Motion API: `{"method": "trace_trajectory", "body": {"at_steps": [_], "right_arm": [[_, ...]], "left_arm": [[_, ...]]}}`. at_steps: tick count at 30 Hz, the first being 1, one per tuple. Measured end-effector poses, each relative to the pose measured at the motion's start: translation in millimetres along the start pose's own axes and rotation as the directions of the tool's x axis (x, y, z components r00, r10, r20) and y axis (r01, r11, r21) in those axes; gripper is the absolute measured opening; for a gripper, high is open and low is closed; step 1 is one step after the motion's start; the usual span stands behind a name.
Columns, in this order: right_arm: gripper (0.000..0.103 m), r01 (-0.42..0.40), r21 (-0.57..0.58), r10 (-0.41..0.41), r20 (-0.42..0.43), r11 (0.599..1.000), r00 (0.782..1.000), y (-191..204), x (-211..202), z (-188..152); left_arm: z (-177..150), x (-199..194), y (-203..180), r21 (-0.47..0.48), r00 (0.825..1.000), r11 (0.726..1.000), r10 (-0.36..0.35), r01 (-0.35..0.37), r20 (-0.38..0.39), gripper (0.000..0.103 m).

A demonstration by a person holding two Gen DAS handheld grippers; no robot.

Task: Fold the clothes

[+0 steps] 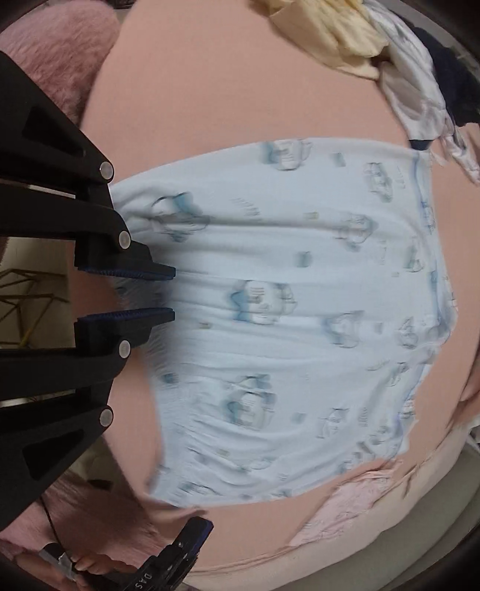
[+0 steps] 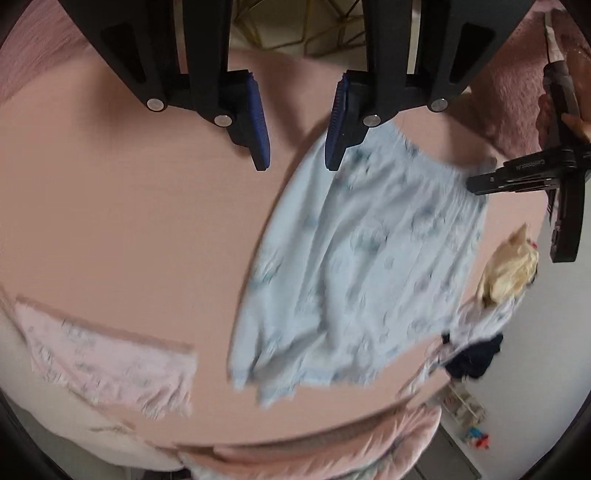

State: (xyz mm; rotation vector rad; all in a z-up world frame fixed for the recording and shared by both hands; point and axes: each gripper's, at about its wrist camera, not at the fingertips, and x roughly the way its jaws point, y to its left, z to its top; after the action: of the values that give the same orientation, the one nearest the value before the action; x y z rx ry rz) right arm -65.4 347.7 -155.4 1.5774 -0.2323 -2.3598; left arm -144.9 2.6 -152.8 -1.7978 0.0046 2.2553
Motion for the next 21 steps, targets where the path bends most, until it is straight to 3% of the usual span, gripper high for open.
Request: {"method": "trace_trajectory", "body": {"at_steps": [4,7,9,11,12,14,17,19,21], "right_arm": [[0.03,0.062,-0.015,-0.062,0.021,0.998,0.998,-17,6,67],[0.034,0.126,-0.028,-0.125,0.027,0.992,0.992,-27,23,123],[0.036,0.125,0.005,-0.125,0.006,0.992,0.992,-38,45,155],[0.037,0.137,0.024,-0.136,-0.008,0.99,0.991,-42,61,173],[0.038,0.149,0.023,-0.149,-0.016,0.989,0.989,-45,69,179],[0.039,0.156,0.037,-0.154,-0.041,0.987,0.987,-52,87,187],[0.044,0.092,0.037,-0.09,-0.053,0.995,0.995,-58,108,194],[0.057,0.071,0.011,-0.071,-0.047,0.997,0.996,-53,114,197],[0.06,0.048,-0.024,-0.049,-0.033,0.999,0.998,-45,119,201]], "left_arm": [[64,-13,-31,0.071,0.991,0.996,-0.069,0.061,0.117,0.013],[115,-9,-51,0.094,0.977,0.988,-0.138,0.124,0.162,0.014],[148,-1,-62,0.112,0.977,0.987,-0.136,0.119,0.166,0.018],[182,12,-70,0.129,0.979,0.989,-0.098,0.075,0.181,0.031],[195,18,-72,0.132,0.978,0.989,-0.092,0.067,0.189,0.032],[225,36,-77,0.146,0.979,0.988,-0.076,0.048,0.191,0.033],[252,64,-83,0.188,0.983,0.982,-0.053,0.019,0.177,0.033],[263,81,-86,0.223,0.987,0.975,-0.056,0.021,0.152,0.033],[267,95,-91,0.263,0.989,0.965,-0.063,0.025,0.137,0.033]]}}
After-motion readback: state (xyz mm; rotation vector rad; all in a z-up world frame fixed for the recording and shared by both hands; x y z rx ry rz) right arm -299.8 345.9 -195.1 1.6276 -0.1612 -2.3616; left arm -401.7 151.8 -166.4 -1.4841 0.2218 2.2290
